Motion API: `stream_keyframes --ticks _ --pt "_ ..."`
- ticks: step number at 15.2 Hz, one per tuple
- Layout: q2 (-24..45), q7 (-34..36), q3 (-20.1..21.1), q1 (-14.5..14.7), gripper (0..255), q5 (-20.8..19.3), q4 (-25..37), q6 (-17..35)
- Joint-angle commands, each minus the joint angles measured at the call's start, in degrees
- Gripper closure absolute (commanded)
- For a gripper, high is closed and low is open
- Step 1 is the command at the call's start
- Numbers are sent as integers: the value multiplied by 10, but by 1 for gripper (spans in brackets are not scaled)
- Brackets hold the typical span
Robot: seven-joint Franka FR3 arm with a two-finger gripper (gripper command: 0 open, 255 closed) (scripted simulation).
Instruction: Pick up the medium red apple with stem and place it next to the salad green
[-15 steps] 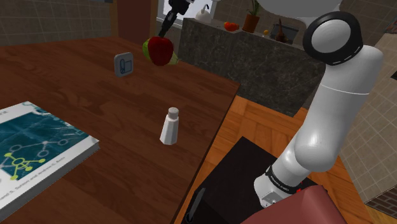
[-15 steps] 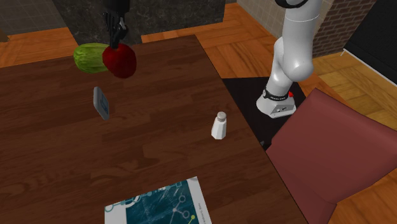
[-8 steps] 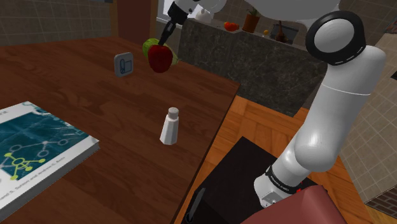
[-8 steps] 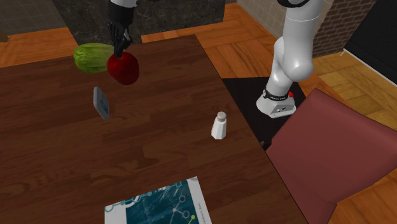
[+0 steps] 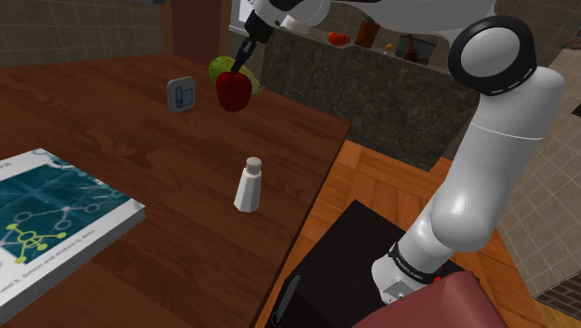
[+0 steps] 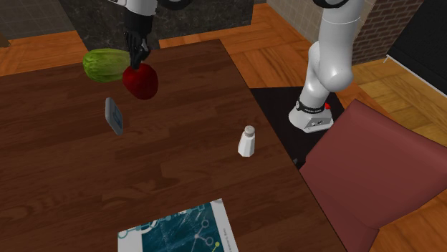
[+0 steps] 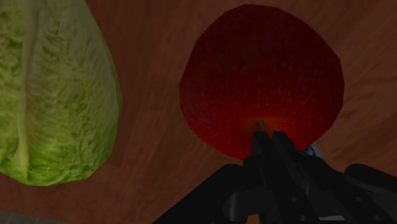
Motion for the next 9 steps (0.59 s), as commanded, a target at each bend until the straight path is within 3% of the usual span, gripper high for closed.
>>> stream_keyframes --ticks 1,2,3,9 --pt "0 0 0 0 255 0 0 0" --pt "0 0 0 0 255 0 0 0" --pt "0 0 0 0 0 0 0 0" --pt "-9 0 -1 -2 0 0 6 -15"
